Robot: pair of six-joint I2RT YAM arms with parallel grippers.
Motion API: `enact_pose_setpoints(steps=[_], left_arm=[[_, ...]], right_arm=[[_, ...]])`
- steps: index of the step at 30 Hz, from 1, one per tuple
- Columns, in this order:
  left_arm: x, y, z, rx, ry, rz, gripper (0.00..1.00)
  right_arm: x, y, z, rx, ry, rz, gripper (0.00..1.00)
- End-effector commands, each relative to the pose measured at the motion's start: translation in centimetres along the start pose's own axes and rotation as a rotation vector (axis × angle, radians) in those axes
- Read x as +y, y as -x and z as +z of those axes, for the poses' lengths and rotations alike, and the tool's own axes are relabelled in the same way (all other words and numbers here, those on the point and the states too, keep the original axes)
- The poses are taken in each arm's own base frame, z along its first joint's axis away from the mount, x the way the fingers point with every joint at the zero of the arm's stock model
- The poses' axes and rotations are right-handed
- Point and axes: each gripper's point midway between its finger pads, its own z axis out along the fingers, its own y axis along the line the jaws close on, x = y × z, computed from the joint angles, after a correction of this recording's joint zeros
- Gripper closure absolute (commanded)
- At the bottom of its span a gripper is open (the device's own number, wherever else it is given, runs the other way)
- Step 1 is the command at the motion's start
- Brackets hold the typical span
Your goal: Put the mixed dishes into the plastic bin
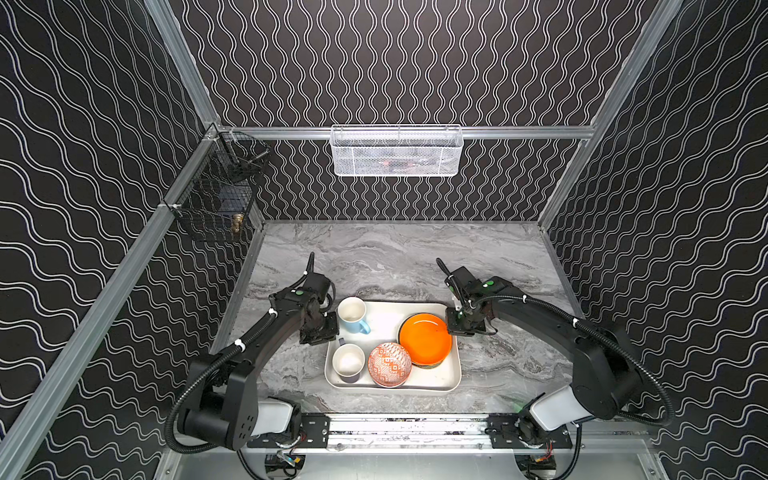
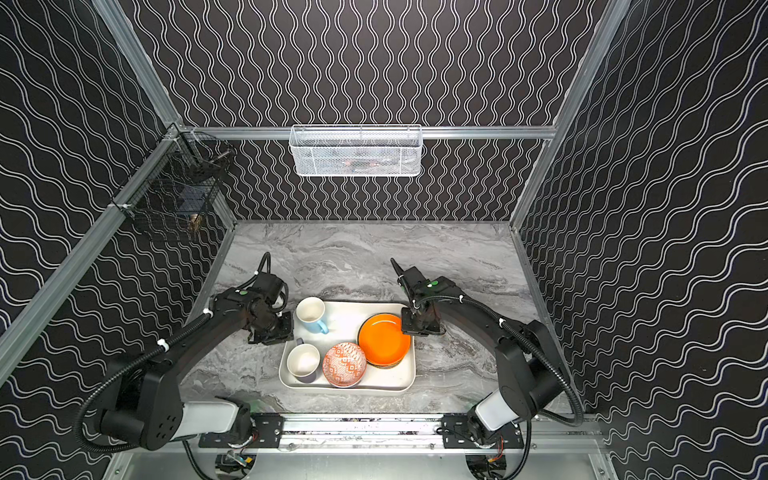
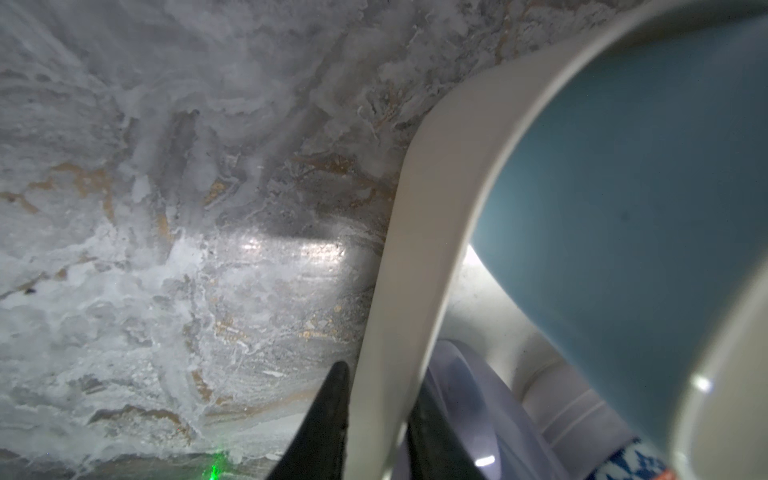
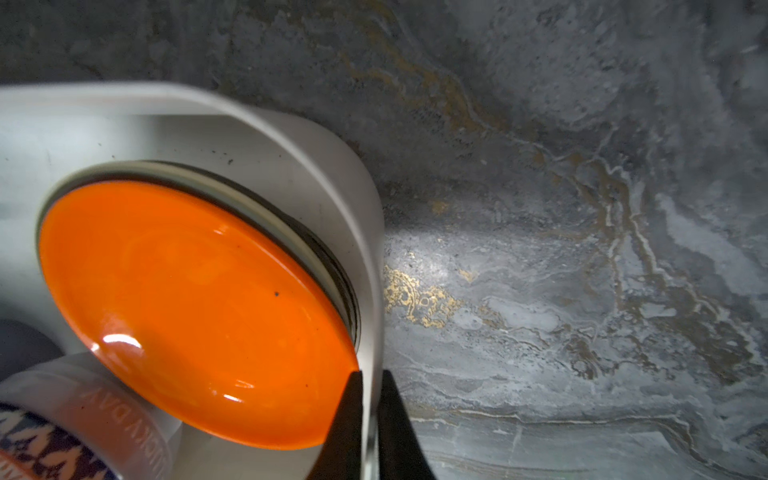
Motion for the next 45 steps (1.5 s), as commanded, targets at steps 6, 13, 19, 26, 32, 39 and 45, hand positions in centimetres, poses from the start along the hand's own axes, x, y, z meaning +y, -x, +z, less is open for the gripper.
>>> enact_pose_setpoints(steps=[6,13,19,26,32,39,45], left_arm=[[-0.8,1.9,0.6,-0.01,-0.004,0.024,0.88],[-1.6,3.8,1.0,-0.011,-0.009,0.032,0.9],[-2.8,6.5,1.4,-0.028,-0.023,0.033,0.91],[-4.9,10.9,2.1,-0.057,-0.049,0.034,0.91],[-6.7,14.1,3.3,-0.052,-0.081,0.027,0.92],[-9.0,16.0,4.6,-0.028,-0.121,0.04,0.92],[-9.5,16.7,5.3,-0.02,-0.113,0.042,0.92]], right_arm=[[-0.7,1.4,0.2,-0.004,-0.012,0.029,0.98],[-1.1,3.1,0.1,-0.012,-0.009,0.043,1.0],[-1.4,5.3,0.5,-0.013,-0.002,0.058,1.0],[-3.0,10.1,0.4,-0.035,0.006,0.1,1.0],[-4.8,13.6,0.8,-0.046,0.005,0.131,1.0],[-6.6,16.3,1.2,-0.042,0.004,0.154,1.0],[-7.6,17.0,1.6,-0.024,0.025,0.175,0.99]])
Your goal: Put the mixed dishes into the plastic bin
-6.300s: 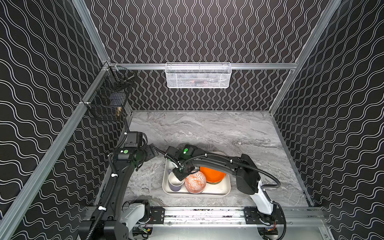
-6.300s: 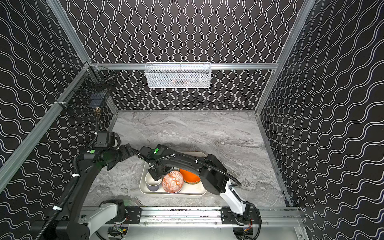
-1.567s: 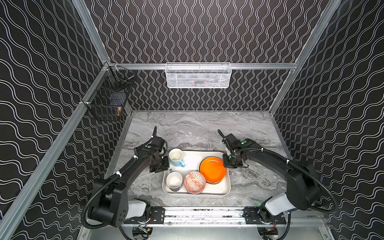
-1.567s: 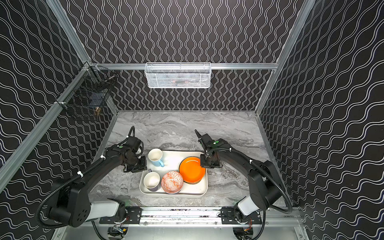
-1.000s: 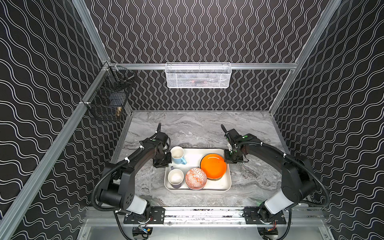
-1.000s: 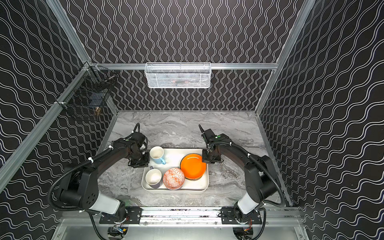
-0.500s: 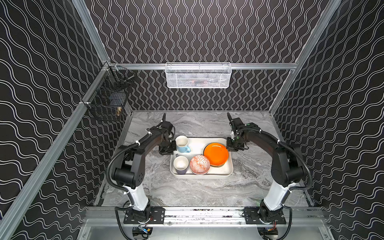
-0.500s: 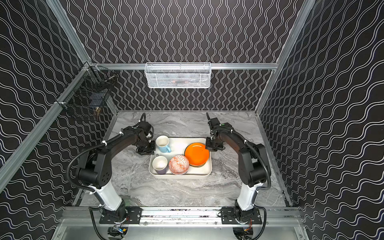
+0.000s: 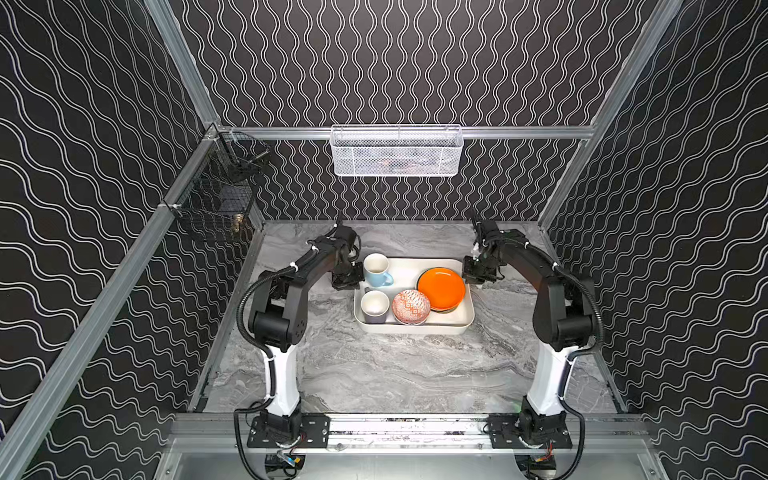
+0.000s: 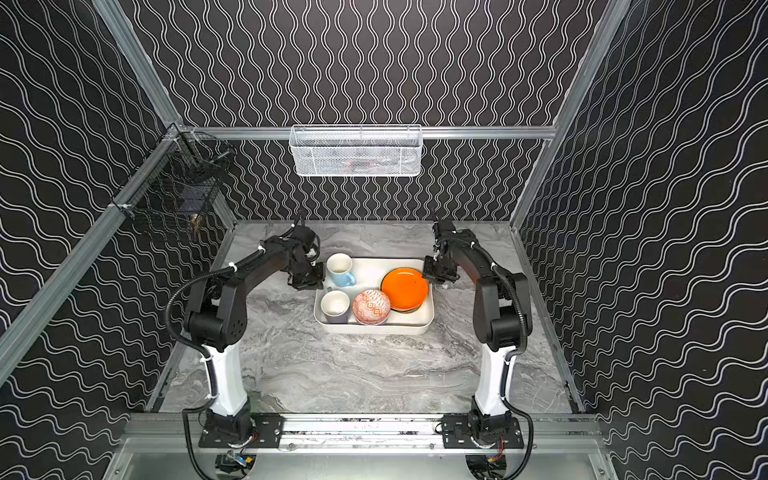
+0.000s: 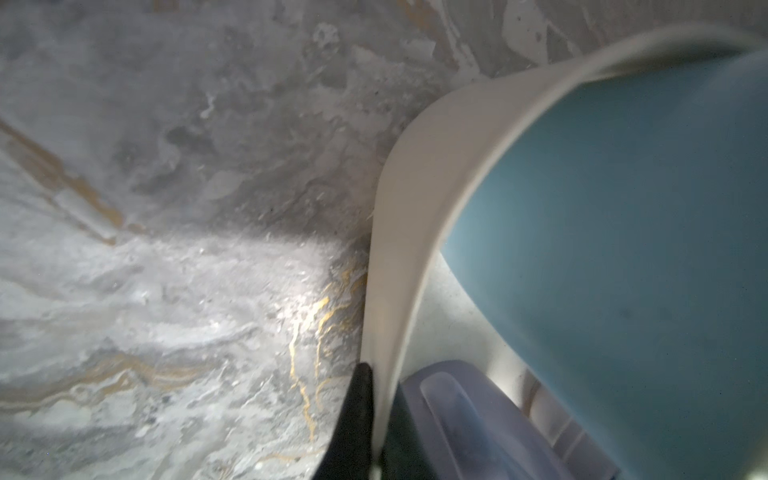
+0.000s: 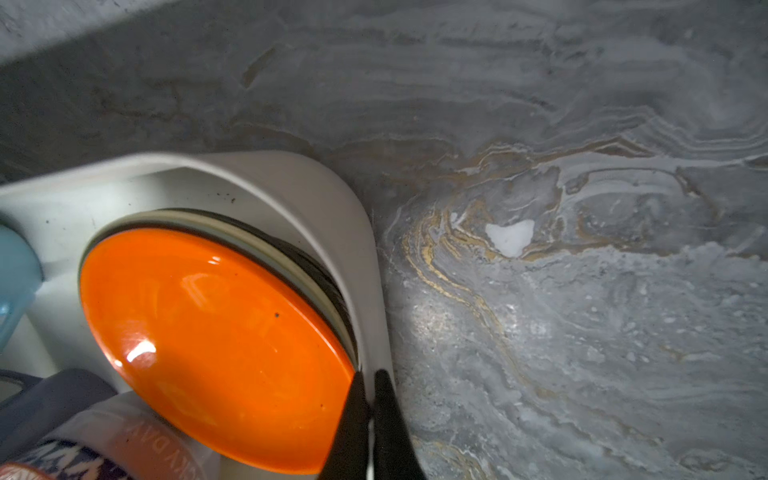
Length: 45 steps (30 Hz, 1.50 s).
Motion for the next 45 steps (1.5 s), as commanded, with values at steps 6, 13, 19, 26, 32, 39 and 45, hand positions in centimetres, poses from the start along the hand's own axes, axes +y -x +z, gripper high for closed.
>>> enact_pose_setpoints(steps=[6,13,19,26,32,39,45], left_arm=[[-0.1,0.1,0.8,0.003,-0.002,-0.021,0.83],[0.0,0.6,-3.9,-0.082,0.018,0.041,0.02],[2.6,2.5,-9.8,-0.283,-0.011,-0.03,0.02],[6.1,4.5,-14.1,-0.502,0.079,-0.069,0.02],[8.0,4.8,-17.4,-0.683,0.188,-0.078,0.02],[10.0,2.5,-19.0,-0.992,0.434,0.041,0.01],[9.2,0.3,-17.3,-1.176,0.348,0.189,0.01]], right_arm=[[-0.3,-0.1,-0.7,0.02,0.002,0.001,0.89],[2.1,1.1,-8.6,-0.151,0.101,-0.067,0.3],[2.0,2.3,-14.9,-0.347,0.097,-0.067,0.01],[-3.9,2.9,-17.9,-0.576,-0.064,0.043,0.01],[-9.2,0.7,-17.0,-0.72,-0.224,0.128,0.01],[-11.6,-2.2,-14.8,-0.96,-0.235,0.108,0.01],[-12.2,-1.8,-15.2,-1.139,-0.273,0.038,0.01]])
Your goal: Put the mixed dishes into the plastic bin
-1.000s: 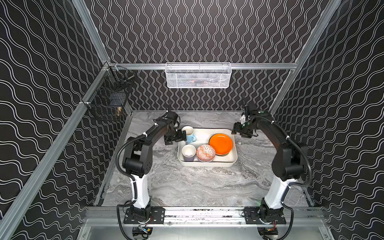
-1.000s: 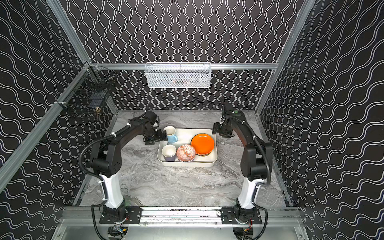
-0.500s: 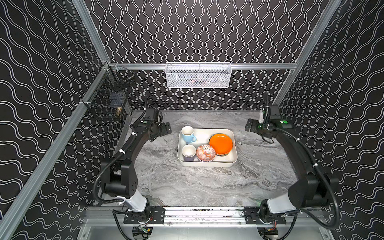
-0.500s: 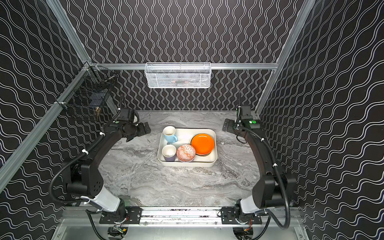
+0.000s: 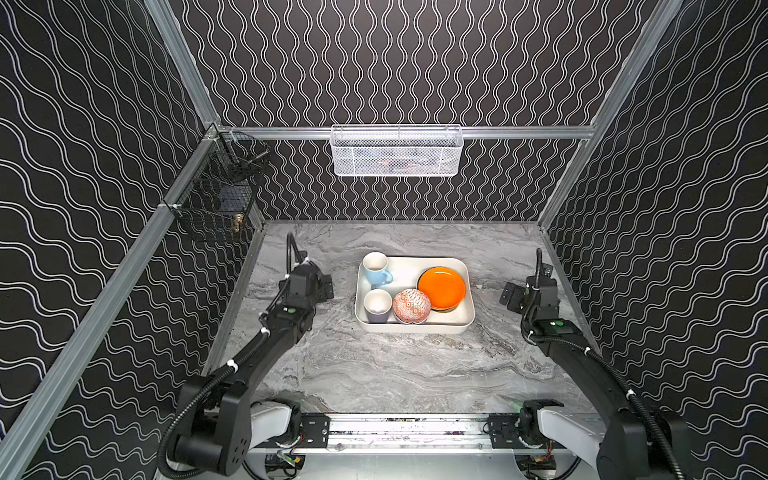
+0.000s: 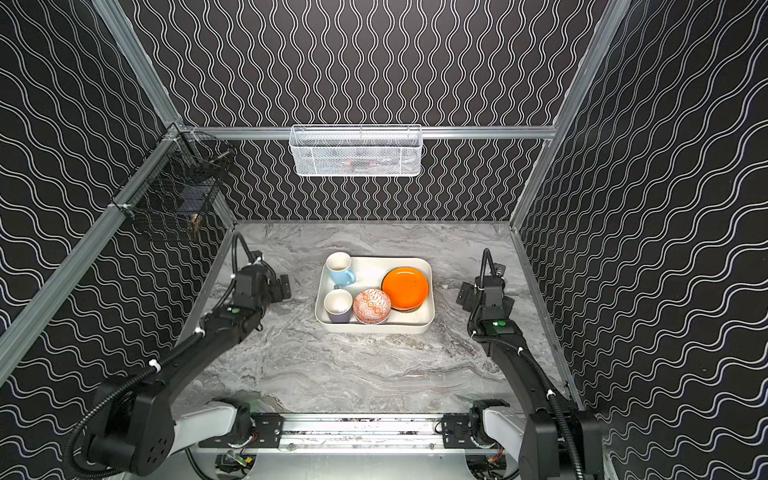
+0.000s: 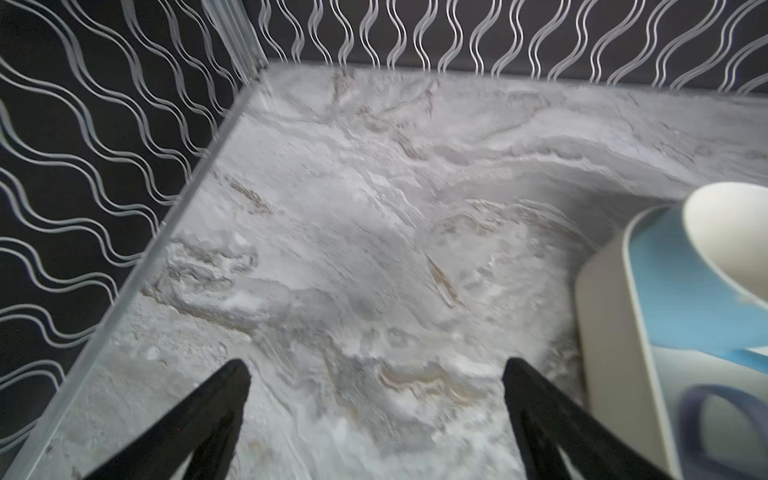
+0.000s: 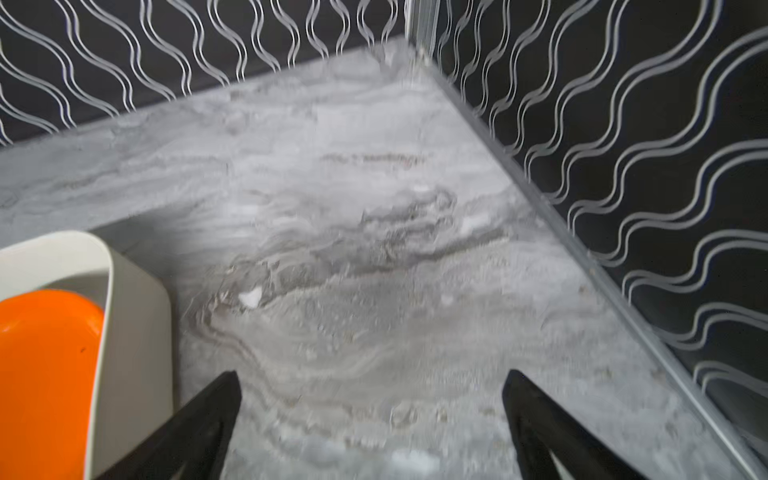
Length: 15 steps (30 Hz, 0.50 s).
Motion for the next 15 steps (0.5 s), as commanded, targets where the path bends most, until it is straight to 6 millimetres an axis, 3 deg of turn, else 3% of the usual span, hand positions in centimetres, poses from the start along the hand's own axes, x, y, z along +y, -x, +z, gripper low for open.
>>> enact_pose_setpoints(steps=[1,7,15], left_arm=[[-0.4,4.4,-0.8,-0.271,-0.037,-0.001,0.01],[0.6,1.9,0.4,-0.265,-0.051,-0.036,0.01],[0.1,-0.6,1.1,-0.277,-0.085,-0.053,0.01]], right_arm=[[0.6,4.7,-0.3,-0.249,0.025,0.006,0.01],[2.1,4.1,0.1,-0.331,0.126,0.002,0.01],[2.5,3.4,1.6,-0.36,0.128,-0.022,0.01]])
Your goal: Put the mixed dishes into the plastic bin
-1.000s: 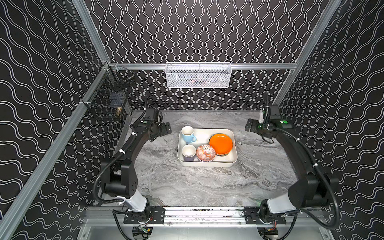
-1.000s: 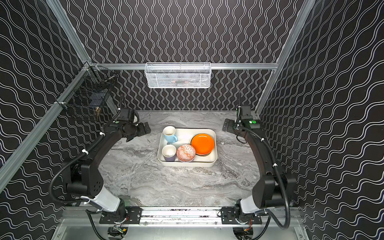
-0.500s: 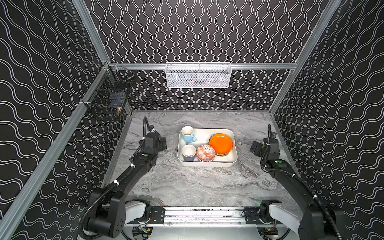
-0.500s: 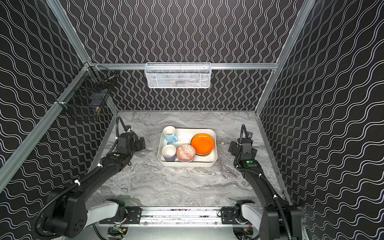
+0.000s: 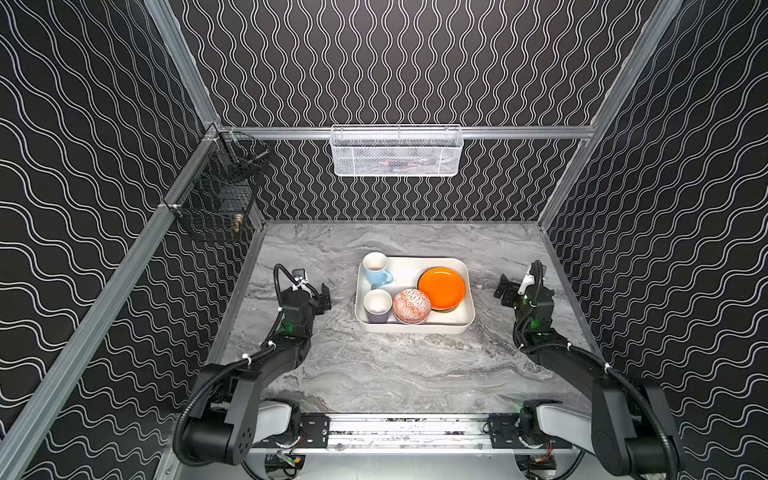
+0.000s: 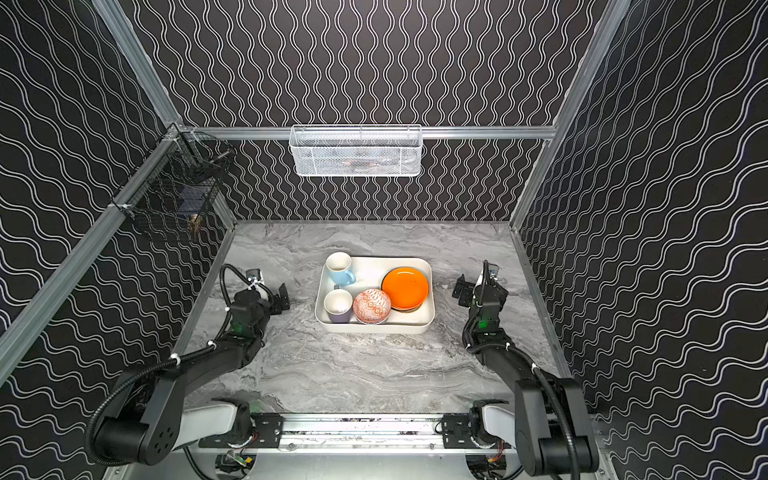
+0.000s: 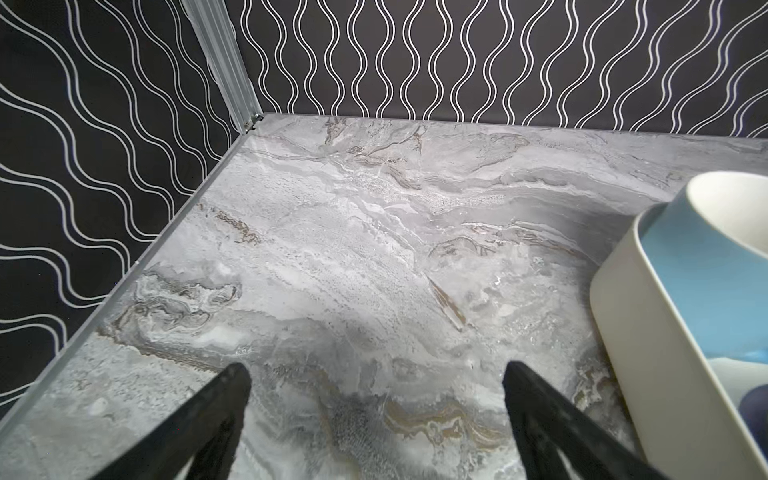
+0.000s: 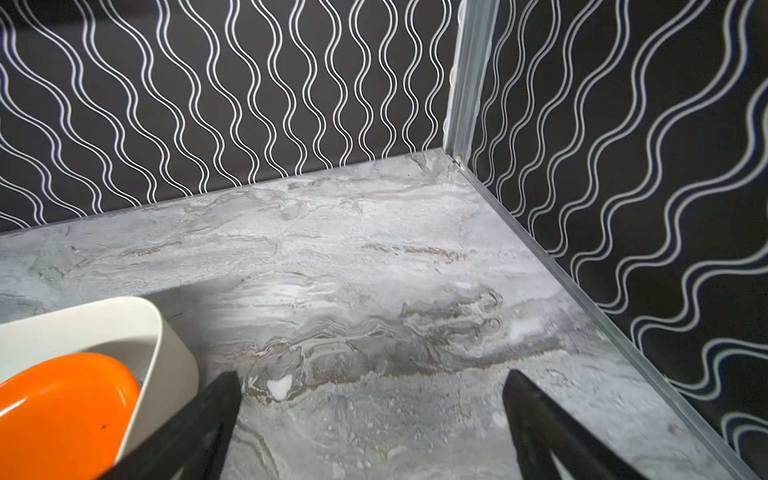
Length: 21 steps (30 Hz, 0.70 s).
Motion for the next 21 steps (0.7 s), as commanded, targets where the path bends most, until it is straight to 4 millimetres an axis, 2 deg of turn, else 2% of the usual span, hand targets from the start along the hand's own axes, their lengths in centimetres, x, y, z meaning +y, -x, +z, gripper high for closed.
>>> enact_pose_setpoints(steps=[1,4,7,12,13,16,18,21], left_arm=[[-0.7,1.9,0.2,-0.103,-0.041,-0.026,0.01],[-0.9,0.8,0.9,-0.08,-0.042,-0.016,0.02],[0.0,-0.2,1.3,-0.078,0.015,-0.022,0.01],[0.3,-0.7,1.9,-0.107,0.038,-0.003,0.01],[0.5,-0.9,2.0,-0.125,0.051,-0.009,0.01],[-1.1,-1.7,2.4,-0.134,-0.029,0.038,0.01],[-1.3,-2.1,2.4,-0.114,-0.039,0.036,0.01],[-1.3,-2.1,2.5,-0.116,-0.04,0.037,0.01]], right_arm=[[0.1,2.0,0.1,-0.113,0.004,-0.003,0.01],[-0.1,1.3,0.7,-0.103,0.004,-0.02,0.01],[-0.6,0.3,1.5,-0.069,-0.006,-0.007,0.01],[-1.4,-2.4,3.0,-0.021,-0.02,0.018,0.01],[-1.5,-2.4,3.2,-0.045,-0.019,0.009,0.01],[-1.0,-2.8,3.2,-0.013,0.034,0.011,0.01],[0.2,-3.7,2.6,-0.017,0.164,-0.006,0.01],[0.0,-3.1,2.2,-0.079,0.165,0.0,0.0]])
